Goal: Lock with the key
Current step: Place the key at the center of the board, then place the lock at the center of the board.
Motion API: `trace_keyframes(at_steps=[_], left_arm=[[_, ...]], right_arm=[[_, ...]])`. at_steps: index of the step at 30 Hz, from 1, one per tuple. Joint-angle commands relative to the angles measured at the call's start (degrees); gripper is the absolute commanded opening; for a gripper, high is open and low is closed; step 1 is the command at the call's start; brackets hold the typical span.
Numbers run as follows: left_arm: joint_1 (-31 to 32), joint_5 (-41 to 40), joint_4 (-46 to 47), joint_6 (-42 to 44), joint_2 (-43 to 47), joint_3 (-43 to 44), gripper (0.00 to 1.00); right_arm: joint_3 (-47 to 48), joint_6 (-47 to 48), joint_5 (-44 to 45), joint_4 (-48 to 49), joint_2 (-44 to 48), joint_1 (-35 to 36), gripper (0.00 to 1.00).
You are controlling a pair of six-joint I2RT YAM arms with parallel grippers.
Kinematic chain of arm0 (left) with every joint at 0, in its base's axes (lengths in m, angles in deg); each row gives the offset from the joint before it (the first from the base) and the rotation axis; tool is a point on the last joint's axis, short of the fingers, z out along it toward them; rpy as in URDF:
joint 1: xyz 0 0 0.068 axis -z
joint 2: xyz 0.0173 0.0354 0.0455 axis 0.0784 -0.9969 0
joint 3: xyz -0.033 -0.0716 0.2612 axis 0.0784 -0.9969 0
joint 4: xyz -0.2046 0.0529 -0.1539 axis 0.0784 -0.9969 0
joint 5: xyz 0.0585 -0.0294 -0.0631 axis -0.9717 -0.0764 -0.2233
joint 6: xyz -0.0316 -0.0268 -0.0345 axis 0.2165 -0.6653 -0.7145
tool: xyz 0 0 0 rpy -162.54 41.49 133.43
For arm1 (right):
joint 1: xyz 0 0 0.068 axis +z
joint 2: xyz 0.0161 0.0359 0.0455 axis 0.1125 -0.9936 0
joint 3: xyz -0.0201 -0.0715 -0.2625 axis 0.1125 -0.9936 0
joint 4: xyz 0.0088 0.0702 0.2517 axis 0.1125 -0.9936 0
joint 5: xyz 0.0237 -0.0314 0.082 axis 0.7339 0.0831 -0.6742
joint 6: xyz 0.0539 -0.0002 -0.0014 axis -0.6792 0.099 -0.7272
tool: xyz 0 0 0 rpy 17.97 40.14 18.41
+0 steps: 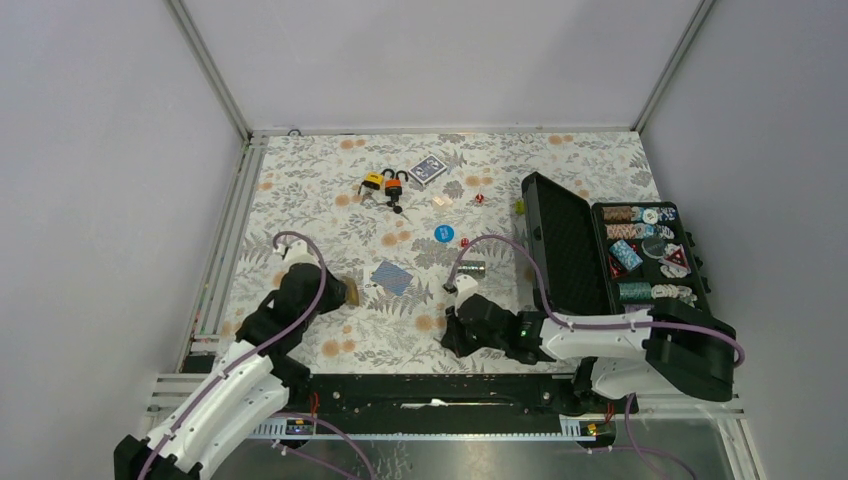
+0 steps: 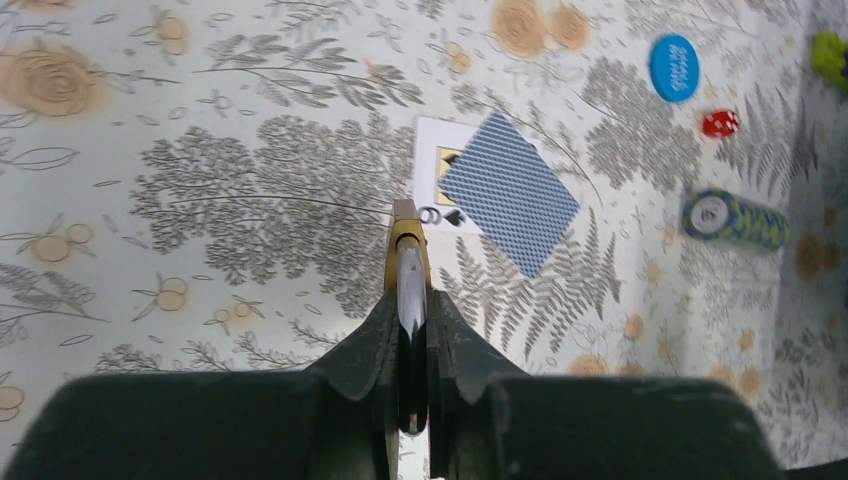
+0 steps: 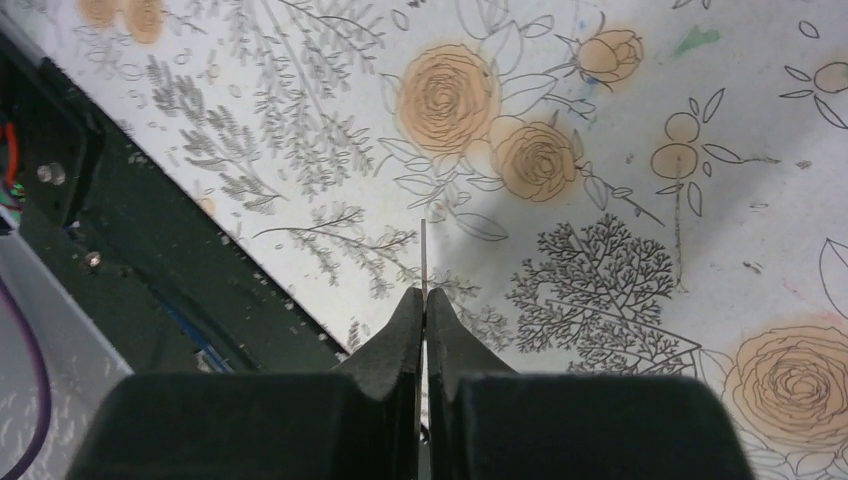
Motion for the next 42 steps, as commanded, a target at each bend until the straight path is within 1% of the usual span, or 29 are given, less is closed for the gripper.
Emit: trace_keyframes(at_steps=[1,4,6,7,9,10,12,14,15,17,22,24,31,33,34,35,37,42], left_arm=[[-5.6,2.1,6.9,-2.7,0.8,-0.3,0.0],[-9.4,3.3,7.3,-3.2,0.7,-1.8,0.01],[-11.4,4.9,8.5,-3.4,0.4,-3.0,0.01],[-12.3,5.4,8.8,-3.5,0.1,-3.4,0.01],[-13.5,5.6,8.8,-3.6,-0.5,-4.1,0.02],[-13.9,5.6,8.7,-3.7,-0.8,-4.4,0.03],[-14.8,5.5,8.5,-3.9,-1.1,-5.0,0.07],[-15.2,4.6,7.8,-4.2,-1.1,-5.2,0.13],[-15.3,4.0,7.3,-4.3,-0.9,-5.2,0.16],[-15.3,2.4,5.9,-4.8,-0.1,-5.1,0.25],[-15.3,-0.6,2.5,-6.1,2.3,-4.9,0.48],[-15.3,-1.3,1.2,-6.5,3.0,-4.8,0.52],[-15.3,-2.0,-1.0,-8.4,3.3,-5.4,0.55],[-15.3,-1.8,-1.0,-9.0,3.1,-5.6,0.7],[-15.3,-1.6,-1.0,-9.3,2.9,-5.6,0.76],[-15.3,-1.4,-0.9,-9.6,2.4,-5.7,0.79],[-15.3,-1.3,-0.8,-10.3,1.8,-5.7,0.83],[-15.3,-2.0,-1.3,-11.9,0.3,-5.7,0.86]], right_arm=[[1.6,-1.2,-1.0,3.3,-4.1,-1.6,0.0],[3.4,-0.9,-0.8,1.0,-6.8,-2.3,0.01],[5.2,-0.6,-0.6,-1.8,-8.5,-2.7,0.06],[6.3,-0.4,-0.3,-3.5,-9.3,-2.6,0.09],[8.3,0.0,0.8,-7.0,-10.4,-2.7,0.21],[9.2,0.2,1.5,-8.7,-10.6,-2.7,0.28],[10.9,1.0,2.9,-12.6,-10.7,-2.7,0.39],[12.3,1.9,4.5,-15.4,-10.2,-2.7,0.47],[12.9,2.4,5.2,-16.6,-9.7,-2.7,0.54],[13.7,3.5,5.9,-18.2,-8.5,-2.7,0.59],[14.1,5.8,6.7,-20.3,-4.7,-2.6,0.64],[14.1,6.3,7.0,-20.9,-3.1,-2.7,0.64],[13.7,7.6,8.9,-22.9,1.0,-2.7,0.65],[13.8,7.7,9.8,-23.7,1.8,-2.7,0.66],[13.9,7.7,10.0,-24.2,2.1,-2.7,0.66],[14.0,7.6,9.9,-24.5,2.5,-2.7,0.67],[14.1,7.4,9.2,-24.4,3.4,-2.8,0.68],[14.9,6.4,8.3,-24.6,4.5,-2.8,0.69]])
